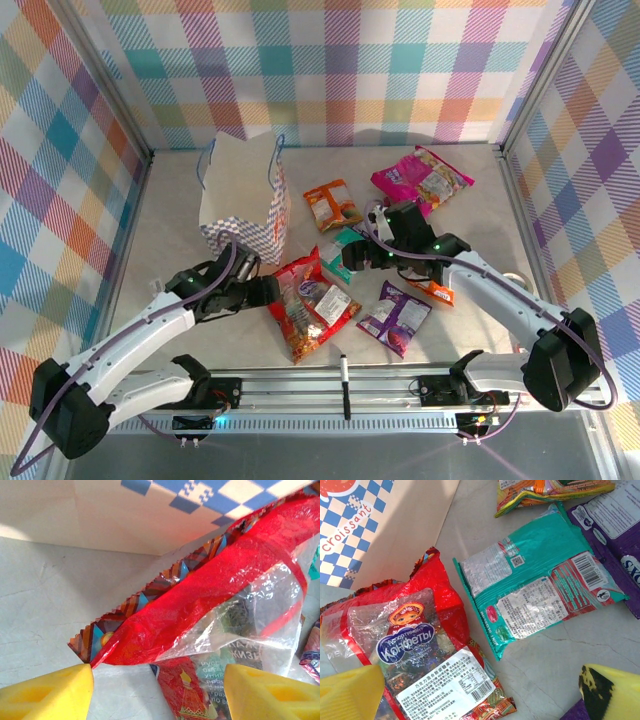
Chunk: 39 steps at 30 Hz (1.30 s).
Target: Place the snacks into the paper bag
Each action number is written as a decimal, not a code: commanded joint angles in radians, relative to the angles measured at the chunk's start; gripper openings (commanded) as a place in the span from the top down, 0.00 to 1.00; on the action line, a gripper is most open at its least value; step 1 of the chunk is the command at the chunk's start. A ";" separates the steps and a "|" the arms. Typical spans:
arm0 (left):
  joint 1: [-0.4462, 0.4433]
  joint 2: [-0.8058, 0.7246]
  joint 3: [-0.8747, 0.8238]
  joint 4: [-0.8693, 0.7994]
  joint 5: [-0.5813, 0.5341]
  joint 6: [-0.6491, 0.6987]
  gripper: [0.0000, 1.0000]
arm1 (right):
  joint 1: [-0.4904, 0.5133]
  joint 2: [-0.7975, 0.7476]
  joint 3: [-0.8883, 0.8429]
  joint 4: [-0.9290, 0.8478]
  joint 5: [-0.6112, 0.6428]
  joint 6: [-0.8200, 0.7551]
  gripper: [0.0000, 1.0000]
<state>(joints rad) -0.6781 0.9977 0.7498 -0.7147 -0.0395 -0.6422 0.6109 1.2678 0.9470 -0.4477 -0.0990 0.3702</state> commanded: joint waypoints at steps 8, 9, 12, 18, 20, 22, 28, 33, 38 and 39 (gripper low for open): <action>-0.204 0.041 -0.016 0.049 -0.104 -0.123 0.31 | 0.012 -0.017 -0.050 0.018 -0.013 0.022 0.01; -0.215 0.047 -0.011 0.053 -0.110 -0.129 0.31 | 0.012 -0.016 -0.054 0.018 -0.013 0.024 0.01; -0.256 0.075 0.020 0.054 -0.136 -0.147 0.31 | 0.012 -0.015 -0.061 0.021 -0.014 0.027 0.01; -0.294 0.193 0.097 0.084 -0.157 -0.165 0.32 | 0.012 -0.032 -0.081 0.022 -0.005 0.023 0.01; -0.311 0.236 0.123 0.099 -0.160 -0.165 0.32 | 0.011 -0.040 -0.087 0.019 -0.001 0.021 0.01; -0.318 0.273 0.144 0.092 -0.166 -0.177 0.35 | 0.012 -0.047 -0.092 0.017 0.004 0.018 0.01; -0.319 0.403 0.216 -0.020 -0.183 -0.229 0.60 | 0.012 -0.059 -0.099 0.015 0.008 0.006 0.01; -0.319 0.442 0.242 0.010 -0.159 -0.229 0.91 | 0.012 -0.061 -0.100 0.014 0.015 -0.011 0.00; -0.319 0.430 0.321 -0.065 -0.184 -0.176 1.00 | 0.012 -0.064 -0.112 0.054 -0.076 -0.037 0.01; -0.319 0.425 0.339 -0.077 -0.185 -0.163 1.00 | 0.012 -0.060 -0.111 0.055 -0.097 -0.040 0.01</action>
<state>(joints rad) -0.9882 1.4399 1.0203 -0.7349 -0.1997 -0.8417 0.6167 1.2209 0.8474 -0.4240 -0.1196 0.3592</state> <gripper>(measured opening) 0.051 0.990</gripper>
